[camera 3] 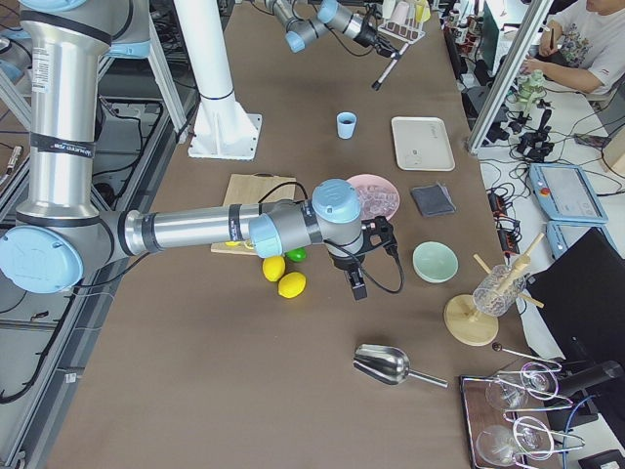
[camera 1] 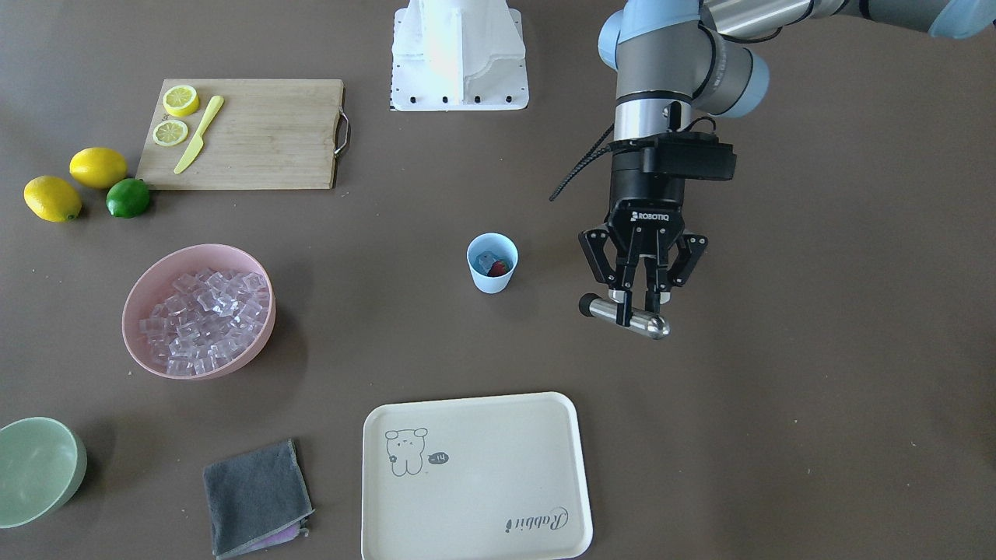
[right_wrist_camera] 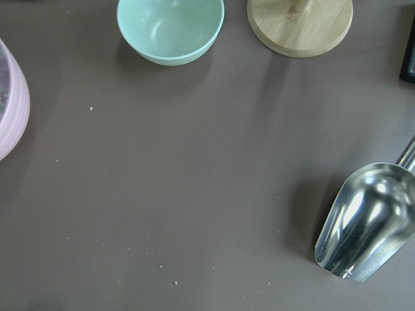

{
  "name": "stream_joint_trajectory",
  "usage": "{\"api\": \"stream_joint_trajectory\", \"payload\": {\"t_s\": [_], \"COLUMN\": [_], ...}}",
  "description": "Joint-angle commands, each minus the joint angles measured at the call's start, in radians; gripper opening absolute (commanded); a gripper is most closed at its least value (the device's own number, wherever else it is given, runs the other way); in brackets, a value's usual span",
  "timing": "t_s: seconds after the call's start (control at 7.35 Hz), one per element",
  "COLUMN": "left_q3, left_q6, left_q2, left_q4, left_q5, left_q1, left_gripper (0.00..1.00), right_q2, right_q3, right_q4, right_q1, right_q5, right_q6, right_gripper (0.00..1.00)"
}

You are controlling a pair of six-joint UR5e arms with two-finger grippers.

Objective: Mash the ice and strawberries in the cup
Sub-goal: 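Lift the pestle with the left gripper and carry it over the cup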

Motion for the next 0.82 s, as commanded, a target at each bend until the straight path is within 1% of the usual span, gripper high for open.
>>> {"api": "stream_joint_trajectory", "payload": {"t_s": [0.0, 0.14, 0.27, 0.41, 0.54, 0.68], "left_q3": [-0.006, -0.012, -0.018, -0.013, -0.007, 0.035], "left_q6": [-0.003, -0.006, -0.006, -0.005, -0.005, -0.006], "left_q2": [-0.043, -0.047, -0.046, -0.044, -0.043, -0.04], "left_q4": [0.002, 0.0, 0.0, 0.002, 0.003, 0.002], "left_q5": [0.22, 0.319, 0.366, 0.366, 0.368, 0.366], "left_q1": [0.194, 0.246, 0.272, 0.273, 0.274, 0.273], "left_gripper": [0.0, 0.0, 0.0, 0.0, 0.0, 0.0], "right_q2": [0.025, 0.029, 0.032, 0.04, 0.037, 0.028], "right_q3": [-0.035, -0.062, -0.07, -0.058, -0.056, -0.056], "right_q4": [-0.006, -0.005, -0.021, -0.062, -0.073, -0.077], "right_q1": [0.002, 0.001, 0.001, 0.002, 0.002, 0.004], "right_q5": [-0.025, -0.025, -0.015, 0.025, 0.038, 0.071], "right_q6": [0.001, 0.001, 0.004, 0.004, 0.002, 0.004], "right_gripper": [0.99, 0.99, 0.99, 0.99, 0.99, 0.99]}}
